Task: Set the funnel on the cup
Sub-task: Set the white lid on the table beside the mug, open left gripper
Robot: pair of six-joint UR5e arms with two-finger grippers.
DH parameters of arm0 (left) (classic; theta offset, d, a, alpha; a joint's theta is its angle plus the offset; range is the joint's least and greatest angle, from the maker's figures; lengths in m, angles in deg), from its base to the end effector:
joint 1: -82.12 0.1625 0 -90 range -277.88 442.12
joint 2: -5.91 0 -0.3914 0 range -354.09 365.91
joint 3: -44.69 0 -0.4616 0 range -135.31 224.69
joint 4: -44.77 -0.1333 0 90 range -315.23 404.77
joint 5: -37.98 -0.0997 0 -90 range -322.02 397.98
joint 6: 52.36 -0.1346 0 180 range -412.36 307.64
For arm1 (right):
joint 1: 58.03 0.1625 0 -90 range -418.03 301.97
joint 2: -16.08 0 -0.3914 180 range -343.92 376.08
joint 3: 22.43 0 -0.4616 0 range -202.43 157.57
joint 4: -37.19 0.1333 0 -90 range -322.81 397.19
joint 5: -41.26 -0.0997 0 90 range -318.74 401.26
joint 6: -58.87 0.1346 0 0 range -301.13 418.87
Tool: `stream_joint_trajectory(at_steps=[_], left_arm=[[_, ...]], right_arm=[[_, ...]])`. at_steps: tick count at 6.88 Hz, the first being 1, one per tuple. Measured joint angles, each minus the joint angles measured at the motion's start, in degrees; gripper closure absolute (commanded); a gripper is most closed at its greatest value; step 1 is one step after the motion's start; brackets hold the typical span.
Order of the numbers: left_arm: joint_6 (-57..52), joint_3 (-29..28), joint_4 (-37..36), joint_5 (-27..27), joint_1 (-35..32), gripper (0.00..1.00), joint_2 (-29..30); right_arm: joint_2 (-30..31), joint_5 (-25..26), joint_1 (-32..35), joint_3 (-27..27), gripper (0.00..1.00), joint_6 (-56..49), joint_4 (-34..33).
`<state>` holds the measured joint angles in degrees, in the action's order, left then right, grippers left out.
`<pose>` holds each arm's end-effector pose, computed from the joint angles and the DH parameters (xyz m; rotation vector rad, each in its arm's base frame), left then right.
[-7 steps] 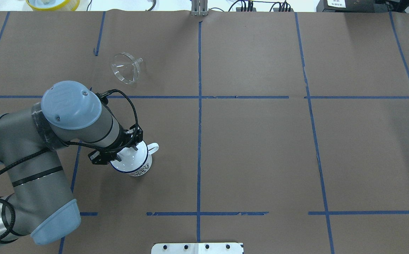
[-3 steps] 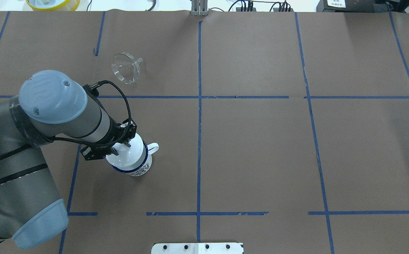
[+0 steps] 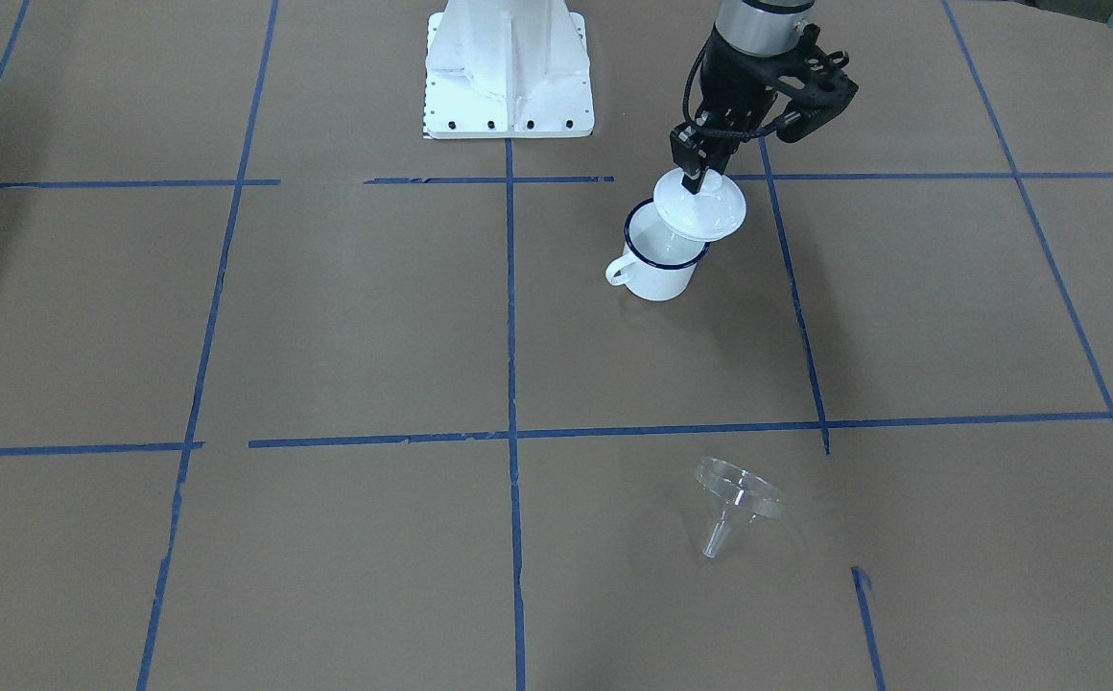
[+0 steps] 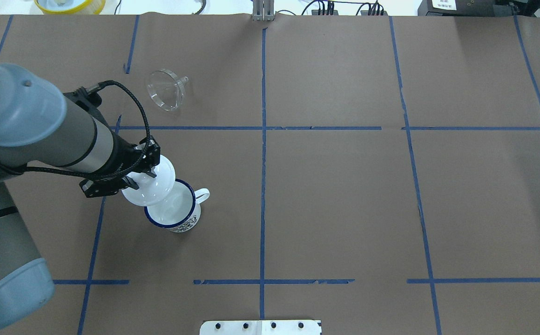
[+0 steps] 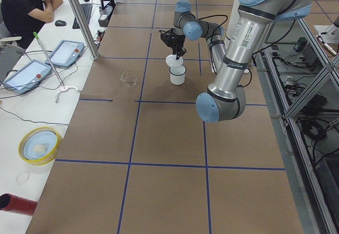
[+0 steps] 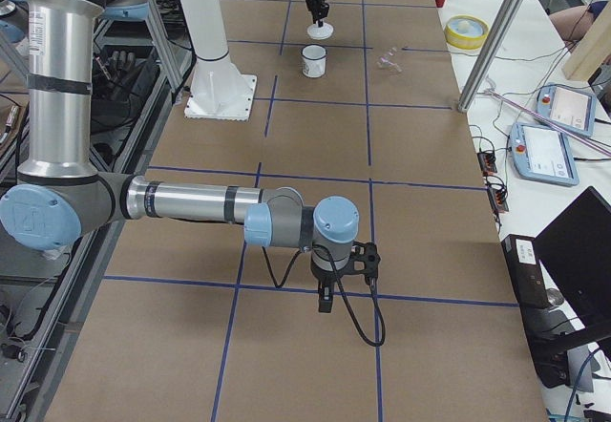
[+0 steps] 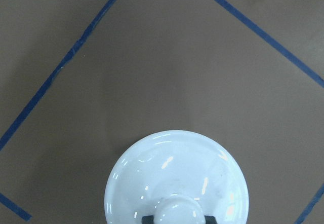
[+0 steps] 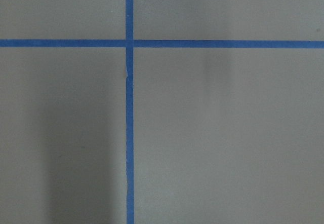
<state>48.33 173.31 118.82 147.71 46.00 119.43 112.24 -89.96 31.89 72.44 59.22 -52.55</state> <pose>0.3782 -0.3848 0.1290 -0.1442 0.8645 -0.6265 0.0439 -0.5174 0.6651 -0.0199 -0.7193 0.0110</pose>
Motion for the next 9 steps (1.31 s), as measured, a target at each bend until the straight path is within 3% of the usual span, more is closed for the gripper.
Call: stream_joint_trajectory(at_steps=[3, 5, 7, 9], left_arm=[[-5.21, 4.29, 4.70, -0.70, -0.25, 1.00, -11.79], [-2.87, 2.47, 19.83, -0.84, 2.68, 1.00, -23.50], [1.30, -3.59, 26.94, -0.93, 6.92, 1.00, -24.69], [2.27, -8.66, 28.02, -0.92, 9.12, 1.00, -21.69]], right_arm=[[0.00, 0.00, 0.00, -0.04, 0.00, 0.00, 0.00], [0.00, 0.00, 0.00, -0.04, 0.00, 0.00, 0.00], [0.00, 0.00, 0.00, -0.04, 0.00, 0.00, 0.00], [0.00, 0.00, 0.00, -0.04, 0.00, 0.00, 0.00]])
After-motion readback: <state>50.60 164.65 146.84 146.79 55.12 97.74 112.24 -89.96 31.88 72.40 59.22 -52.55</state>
